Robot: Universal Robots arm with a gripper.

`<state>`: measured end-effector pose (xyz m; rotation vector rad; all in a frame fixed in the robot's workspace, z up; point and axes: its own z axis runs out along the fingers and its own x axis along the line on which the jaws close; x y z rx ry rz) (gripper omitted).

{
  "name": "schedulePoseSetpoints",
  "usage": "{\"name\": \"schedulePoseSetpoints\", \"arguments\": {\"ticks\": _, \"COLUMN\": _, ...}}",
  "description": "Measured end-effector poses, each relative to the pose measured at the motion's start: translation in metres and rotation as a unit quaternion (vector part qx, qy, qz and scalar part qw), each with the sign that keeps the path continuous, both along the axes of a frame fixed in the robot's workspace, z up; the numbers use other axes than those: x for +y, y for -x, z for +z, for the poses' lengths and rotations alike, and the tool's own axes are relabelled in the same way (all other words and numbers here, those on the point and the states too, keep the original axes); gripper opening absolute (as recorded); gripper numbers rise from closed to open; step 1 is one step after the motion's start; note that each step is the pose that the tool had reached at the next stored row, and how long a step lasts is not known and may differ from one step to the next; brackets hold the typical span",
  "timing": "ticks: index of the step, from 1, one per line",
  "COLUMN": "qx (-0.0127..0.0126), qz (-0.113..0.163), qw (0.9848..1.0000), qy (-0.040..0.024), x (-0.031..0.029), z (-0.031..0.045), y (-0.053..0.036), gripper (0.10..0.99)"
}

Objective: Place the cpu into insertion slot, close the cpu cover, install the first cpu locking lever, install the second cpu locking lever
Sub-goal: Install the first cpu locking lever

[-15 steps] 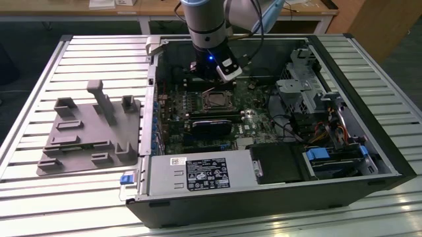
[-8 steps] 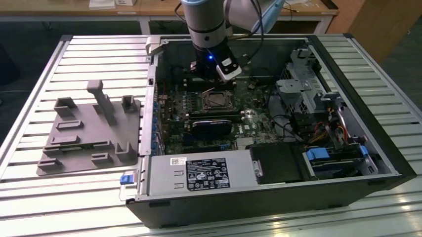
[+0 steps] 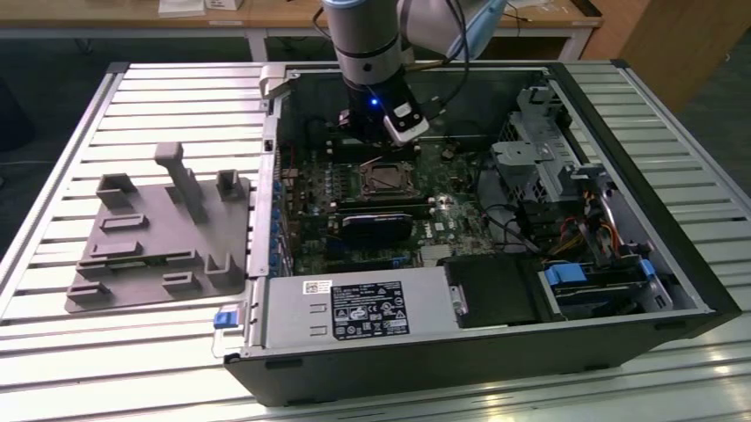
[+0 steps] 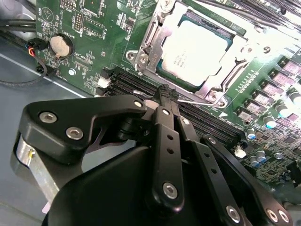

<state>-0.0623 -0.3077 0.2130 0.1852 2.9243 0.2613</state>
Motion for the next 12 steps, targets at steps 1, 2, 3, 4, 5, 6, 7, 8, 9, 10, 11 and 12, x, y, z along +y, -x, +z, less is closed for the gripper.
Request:
{"name": "schedulePoseSetpoints", "arguments": {"ticks": 1, "qx": -0.0001, "qz": -0.001, "qw": 1.0000, "qy": 0.0014, "x": 0.0004, "z": -0.0002, "y": 0.0000, "gripper": 0.106}}
{"name": "schedulePoseSetpoints", "arguments": {"ticks": 2, "qx": -0.0002, "qz": -0.002, "qw": 1.0000, "qy": 0.0025, "x": 0.0009, "z": -0.0003, "y": 0.0000, "gripper": 0.106}}
{"name": "schedulePoseSetpoints", "arguments": {"ticks": 3, "qx": -0.0003, "qz": -0.003, "qw": 1.0000, "qy": 0.0039, "x": 0.0014, "z": -0.0004, "y": 0.0000, "gripper": 0.106}}
{"name": "schedulePoseSetpoints", "arguments": {"ticks": 4, "qx": -0.0005, "qz": -0.004, "qw": 1.0000, "qy": 0.0056, "x": 0.0018, "z": -0.0006, "y": 0.0000, "gripper": 0.106}}
{"name": "schedulePoseSetpoints", "arguments": {"ticks": 5, "qx": -0.0005, "qz": -0.005, "qw": 1.0000, "qy": 0.0072, "x": 0.0021, "z": -0.0007, "y": 0.0000, "gripper": 0.106}}
{"name": "schedulePoseSetpoints", "arguments": {"ticks": 6, "qx": -0.0005, "qz": -0.007, "qw": 0.9999, "qy": 0.0084, "x": 0.0024, "z": -0.0009, "y": 0.0000, "gripper": 0.106}}
{"name": "schedulePoseSetpoints", "arguments": {"ticks": 7, "qx": -0.0005, "qz": -0.010, "qw": 0.9999, "qy": 0.0091, "x": 0.0028, "z": -0.0011, "y": 0.0000, "gripper": 0.106}}
{"name": "schedulePoseSetpoints", "arguments": {"ticks": 8, "qx": -0.0004, "qz": -0.013, "qw": 0.9999, "qy": 0.0097, "x": 0.0031, "z": -0.0013, "y": 0.0000, "gripper": 0.106}}
{"name": "schedulePoseSetpoints", "arguments": {"ticks": 9, "qx": -0.0004, "qz": -0.016, "qw": 0.9998, "qy": 0.0101, "x": 0.0033, "z": -0.0016, "y": 0.0000, "gripper": 0.106}}
{"name": "schedulePoseSetpoints", "arguments": {"ticks": 10, "qx": -0.0004, "qz": -0.021, "qw": 0.9997, "qy": 0.0103, "x": 0.0034, "z": -0.0019, "y": 0.0000, "gripper": 0.106}}
{"name": "schedulePoseSetpoints", "arguments": {"ticks": 11, "qx": -0.0004, "qz": -0.027, "qw": 0.9996, "qy": 0.0104, "x": 0.0035, "z": -0.0021, "y": 0.0000, "gripper": 0.106}}
{"name": "schedulePoseSetpoints", "arguments": {"ticks": 12, "qx": -0.0002, "qz": -0.033, "qw": 0.9994, "qy": 0.0105, "x": 0.0037, "z": -0.0023, "y": 0.0000, "gripper": 0.106}}
